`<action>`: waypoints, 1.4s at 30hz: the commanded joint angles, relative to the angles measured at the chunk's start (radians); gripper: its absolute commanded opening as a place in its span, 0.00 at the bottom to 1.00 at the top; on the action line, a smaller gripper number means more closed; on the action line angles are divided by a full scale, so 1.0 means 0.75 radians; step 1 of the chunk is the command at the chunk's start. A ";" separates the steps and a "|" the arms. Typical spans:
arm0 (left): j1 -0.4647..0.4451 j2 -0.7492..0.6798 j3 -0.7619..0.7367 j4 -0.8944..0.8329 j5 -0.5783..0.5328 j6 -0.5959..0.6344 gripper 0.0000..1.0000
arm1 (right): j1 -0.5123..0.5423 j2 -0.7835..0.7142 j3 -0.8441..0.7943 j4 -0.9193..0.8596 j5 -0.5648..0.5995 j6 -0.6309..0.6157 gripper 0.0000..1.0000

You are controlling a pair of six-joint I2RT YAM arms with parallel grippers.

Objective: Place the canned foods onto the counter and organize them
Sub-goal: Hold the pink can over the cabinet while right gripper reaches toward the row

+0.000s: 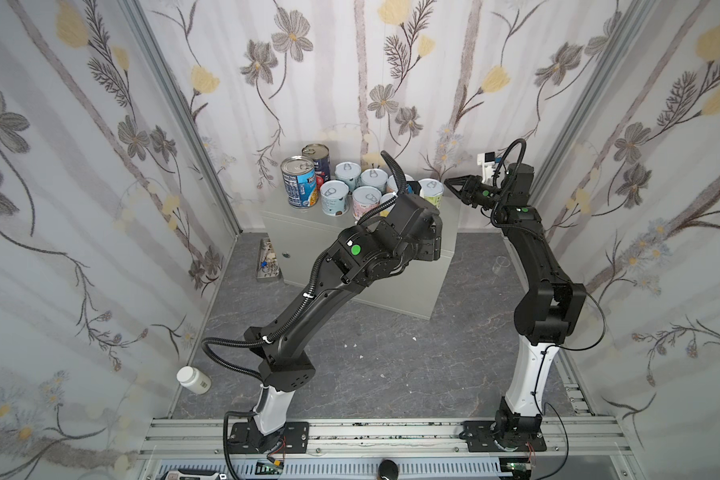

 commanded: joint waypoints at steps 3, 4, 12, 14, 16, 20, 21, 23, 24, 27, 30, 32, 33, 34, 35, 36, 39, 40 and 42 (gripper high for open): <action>-0.004 -0.034 -0.017 0.095 -0.047 0.002 0.65 | 0.004 -0.010 -0.047 -0.015 -0.024 -0.067 0.28; -0.005 -0.037 -0.019 0.095 -0.049 0.002 0.66 | 0.007 -0.013 -0.057 -0.016 -0.045 -0.074 0.28; -0.004 -0.045 -0.027 0.095 -0.054 0.011 0.66 | 0.026 -0.135 -0.293 0.089 -0.115 -0.080 0.27; -0.004 -0.047 -0.032 0.093 -0.058 0.014 0.66 | 0.026 -0.174 -0.369 0.136 -0.133 -0.066 0.26; -0.005 -0.047 -0.033 0.092 -0.063 0.020 0.66 | 0.030 -0.223 -0.458 0.189 -0.140 -0.053 0.25; -0.004 -0.045 -0.033 0.092 -0.064 0.022 0.66 | 0.042 -0.303 -0.580 0.265 -0.154 -0.031 0.24; -0.004 -0.047 -0.033 0.093 -0.063 0.022 0.66 | 0.046 -0.313 -0.588 0.273 -0.163 -0.028 0.24; -0.004 -0.047 -0.034 0.093 -0.065 0.022 0.66 | 0.049 -0.314 -0.586 0.280 -0.178 -0.018 0.24; -0.004 -0.048 -0.036 0.092 -0.062 0.022 0.66 | 0.049 -0.313 -0.584 0.282 -0.187 -0.008 0.24; -0.004 -0.049 -0.036 0.092 -0.058 0.025 0.66 | 0.054 -0.326 -0.609 0.286 -0.212 0.006 0.24; -0.004 -0.055 -0.052 0.090 -0.069 0.034 0.66 | 0.070 -0.384 -0.703 0.348 -0.210 0.018 0.24; 0.000 -0.059 -0.074 0.088 -0.079 0.040 0.66 | 0.079 -0.431 -0.780 0.411 -0.209 0.046 0.24; 0.003 -0.062 -0.088 0.087 -0.080 0.042 0.66 | 0.081 -0.456 -0.826 0.455 -0.206 0.064 0.24; 0.007 -0.061 -0.097 0.083 -0.083 0.041 0.66 | 0.085 -0.482 -0.873 0.495 -0.202 0.080 0.24; 0.009 -0.062 -0.106 0.076 -0.083 0.039 0.66 | 0.088 -0.501 -0.911 0.525 -0.200 0.091 0.24; 0.016 -0.060 -0.112 0.069 -0.086 0.034 0.66 | 0.091 -0.521 -0.942 0.548 -0.195 0.095 0.24; 0.032 -0.048 -0.115 0.032 -0.078 0.014 0.66 | 0.097 -0.560 -1.009 0.567 -0.185 0.089 0.24; 0.038 -0.045 -0.116 0.019 -0.079 0.005 0.66 | 0.096 -0.571 -1.025 0.570 -0.181 0.083 0.24; 0.041 -0.043 -0.114 -0.004 -0.084 -0.011 0.66 | 0.094 -0.585 -1.036 0.559 -0.169 0.069 0.26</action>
